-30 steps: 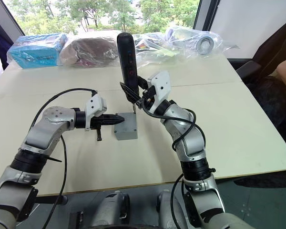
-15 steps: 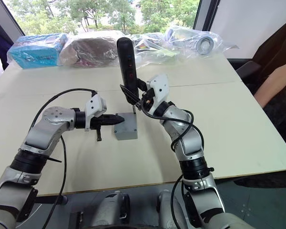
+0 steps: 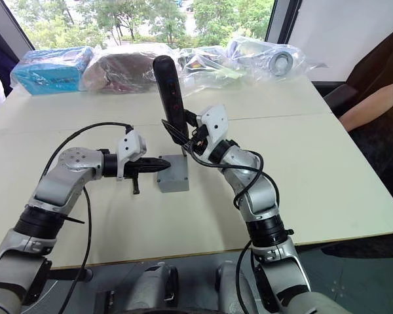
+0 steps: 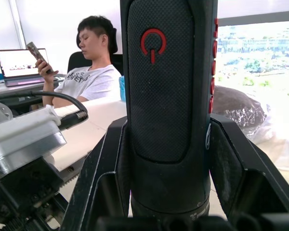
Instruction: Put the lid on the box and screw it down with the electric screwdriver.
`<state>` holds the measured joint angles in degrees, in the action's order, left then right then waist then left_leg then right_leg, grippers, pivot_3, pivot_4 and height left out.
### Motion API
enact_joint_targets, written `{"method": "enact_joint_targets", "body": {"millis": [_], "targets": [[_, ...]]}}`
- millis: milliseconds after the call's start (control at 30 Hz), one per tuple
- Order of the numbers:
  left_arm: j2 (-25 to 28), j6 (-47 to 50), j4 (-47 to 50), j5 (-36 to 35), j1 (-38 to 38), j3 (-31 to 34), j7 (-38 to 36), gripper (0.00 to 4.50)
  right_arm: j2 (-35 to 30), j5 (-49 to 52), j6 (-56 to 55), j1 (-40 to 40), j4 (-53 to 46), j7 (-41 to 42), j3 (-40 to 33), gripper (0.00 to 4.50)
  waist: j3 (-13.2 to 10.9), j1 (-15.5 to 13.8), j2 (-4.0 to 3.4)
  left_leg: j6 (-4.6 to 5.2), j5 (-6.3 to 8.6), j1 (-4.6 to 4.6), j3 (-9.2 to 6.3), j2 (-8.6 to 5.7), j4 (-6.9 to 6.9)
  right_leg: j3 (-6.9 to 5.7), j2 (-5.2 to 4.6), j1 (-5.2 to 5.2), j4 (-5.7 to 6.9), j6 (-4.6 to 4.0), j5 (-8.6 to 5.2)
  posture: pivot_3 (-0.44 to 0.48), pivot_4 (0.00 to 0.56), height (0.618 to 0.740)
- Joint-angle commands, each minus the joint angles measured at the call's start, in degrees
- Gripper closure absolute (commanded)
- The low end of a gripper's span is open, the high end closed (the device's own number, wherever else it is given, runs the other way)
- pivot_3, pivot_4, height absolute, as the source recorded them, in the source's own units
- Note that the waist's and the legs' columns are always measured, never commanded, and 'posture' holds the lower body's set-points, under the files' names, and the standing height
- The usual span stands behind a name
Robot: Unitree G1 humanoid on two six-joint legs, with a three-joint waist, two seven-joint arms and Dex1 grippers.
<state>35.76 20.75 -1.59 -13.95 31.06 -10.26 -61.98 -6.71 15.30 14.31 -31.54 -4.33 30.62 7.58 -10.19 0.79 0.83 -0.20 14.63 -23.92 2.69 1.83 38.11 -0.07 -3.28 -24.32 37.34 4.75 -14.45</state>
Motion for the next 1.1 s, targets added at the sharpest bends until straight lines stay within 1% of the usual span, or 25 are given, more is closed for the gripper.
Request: {"method": "enact_joint_targets", "body": {"millis": [33,200,267,433,633,900,967,1100], "targets": [[0.6,-0.4,0.6,1.3,-1.1,-0.7,-0.2,4.50,-0.7,-1.0,4.5,1.7,3.7,-1.8,-0.1,2.80,0.1,0.0,0.06,0.00,0.00,0.08,0.00,0.00,-0.01,0.00,0.00,0.08,0.00,0.00,0.00,0.000,0.150,0.740],[0.3,-0.3,0.7,1.6,-1.0,-0.8,-0.3,4.50,-1.3,-2.1,6.5,2.6,4.3,-2.5,1.2,2.80,0.3,-0.1,0.09,0.01,0.02,0.71,-0.03,0.03,-0.14,-0.03,-0.01,0.76,-0.18,-0.07,-0.05,0.000,0.150,0.740],[0.2,-0.4,0.7,1.9,-1.1,-1.1,-0.3,4.50,-1.7,-3.0,6.9,3.0,4.4,-2.7,2.1,2.80,0.5,0.0,0.11,0.01,0.02,0.75,-0.05,0.03,-0.15,-0.04,-0.04,0.81,-0.18,-0.20,-0.12,0.000,0.150,0.740],[0.2,-1.1,0.0,2.9,-1.3,-2.2,-0.6,4.50,-2.0,-3.3,8.4,3.7,3.7,-3.5,3.1,2.80,0.9,-0.1,0.17,0.01,0.02,0.79,-0.08,0.03,-0.15,-0.04,-0.06,0.88,-0.19,-0.20,-0.13,0.000,0.150,0.740],[0.3,-2.3,-1.7,4.6,-1.6,-3.3,-1.0,4.50,-1.6,-2.3,10.0,3.9,3.1,-4.2,2.5,2.80,1.3,-0.2,0.17,0.02,0.03,0.87,-0.17,0.03,-0.19,-0.04,-0.15,0.95,-0.23,-0.21,-0.14,0.000,0.150,0.740],[0.1,-3.1,-2.8,5.1,-1.2,-3.7,-1.0,4.50,-2.1,-2.4,10.2,3.9,3.0,-4.1,2.3,2.80,1.4,-0.2,0.22,0.02,0.04,1.35,-0.19,0.01,-0.49,-0.02,-0.32,1.29,-0.33,-0.25,-0.19,0.000,0.150,0.740],[0.0,-3.1,-2.9,5.1,-1.2,-3.8,-1.0,4.50,-2.1,-2.3,10.3,3.8,3.0,-4.1,2.2,2.80,1.4,-0.2,0.25,0.02,0.03,1.51,-0.15,-0.01,-0.68,0.00,-0.37,1.37,-0.39,-0.41,-0.28,0.000,0.150,0.740],[-0.1,-2.8,-2.5,5.1,-1.2,-3.8,-0.8,4.50,-2.3,-2.3,10.3,3.6,3.1,-4.1,2.0,2.80,1.5,-0.2,0.25,0.02,0.03,1.54,-0.16,-0.01,-0.77,0.00,-0.37,1.38,-0.42,-0.43,-0.29,0.000,0.150,0.740]]}}
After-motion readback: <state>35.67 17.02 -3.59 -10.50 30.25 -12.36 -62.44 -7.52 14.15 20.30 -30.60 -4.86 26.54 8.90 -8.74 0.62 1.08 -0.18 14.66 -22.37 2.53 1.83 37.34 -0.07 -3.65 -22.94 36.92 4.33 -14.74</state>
